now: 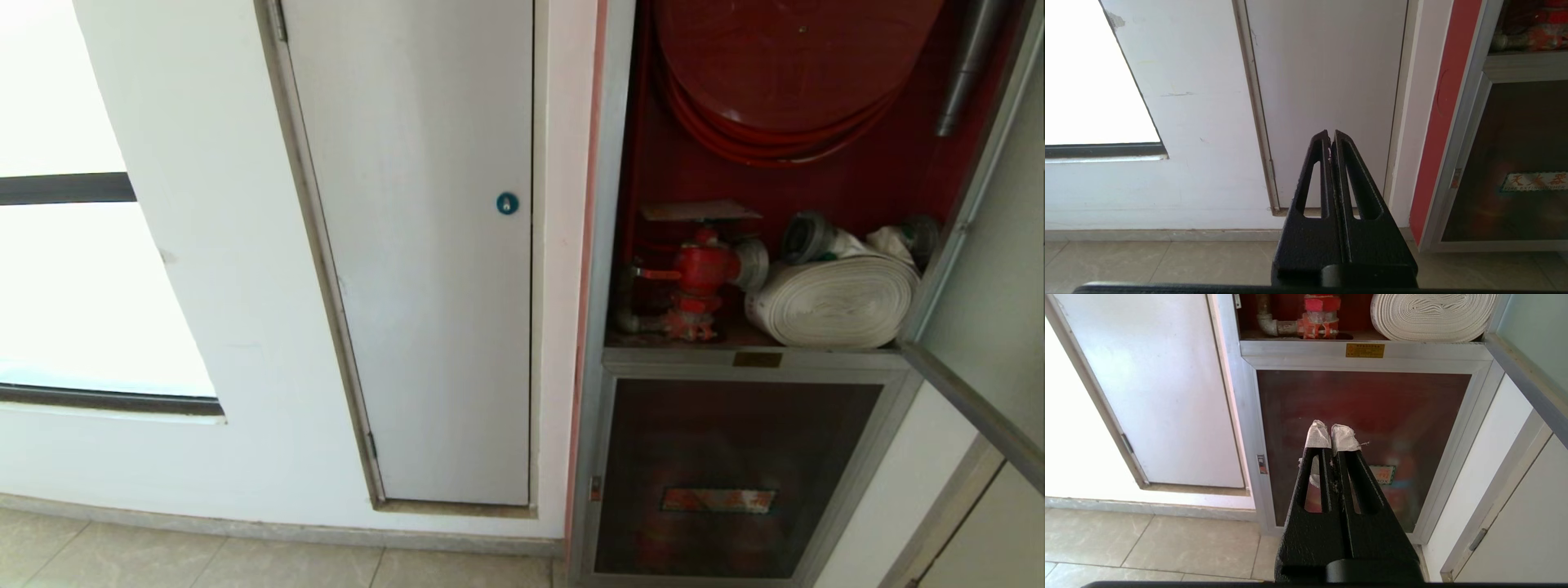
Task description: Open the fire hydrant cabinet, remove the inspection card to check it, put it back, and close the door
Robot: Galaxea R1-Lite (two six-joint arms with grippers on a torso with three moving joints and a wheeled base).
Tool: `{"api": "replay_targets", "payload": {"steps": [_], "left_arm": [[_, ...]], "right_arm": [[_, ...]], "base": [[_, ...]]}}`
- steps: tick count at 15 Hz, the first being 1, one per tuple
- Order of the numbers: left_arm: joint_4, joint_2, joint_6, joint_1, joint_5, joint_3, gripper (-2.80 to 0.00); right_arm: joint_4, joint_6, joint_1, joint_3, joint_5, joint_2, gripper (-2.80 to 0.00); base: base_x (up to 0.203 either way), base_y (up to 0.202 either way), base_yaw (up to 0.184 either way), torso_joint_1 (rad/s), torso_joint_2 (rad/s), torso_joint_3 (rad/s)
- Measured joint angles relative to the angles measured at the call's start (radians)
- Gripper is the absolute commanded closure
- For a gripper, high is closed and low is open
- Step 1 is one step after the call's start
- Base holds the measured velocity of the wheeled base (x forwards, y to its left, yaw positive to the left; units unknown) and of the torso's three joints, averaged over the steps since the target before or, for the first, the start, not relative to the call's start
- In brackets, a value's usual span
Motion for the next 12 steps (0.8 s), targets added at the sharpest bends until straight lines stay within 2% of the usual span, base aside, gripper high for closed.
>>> {"api": "replay_targets", "payload": {"steps": [4,7,12], "left_arm": [[0.000,0.000,0.000,0.000,0.000,0.000,0.00],[0.000,0.000,0.000,0.000,0.000,0.000,0.00],[0.000,0.000,0.000,0.000,0.000,0.000,0.00]], "right_arm": [[0.022,-0.001,0.000,-0.026,-0.007,0.003,0.00],[0.056,-0.002,0.000,-0.157,-0.018,0.065,0.00],[0.038,0.001,0.001,-0.435,-0.174,0.336,0.00]], "base": [[0.000,0.000,0.000,0.000,0.00,0.000],[0.000,0.000,0.000,0.000,0.00,0.000],[0.000,0.000,0.000,0.000,0.00,0.000]]}}
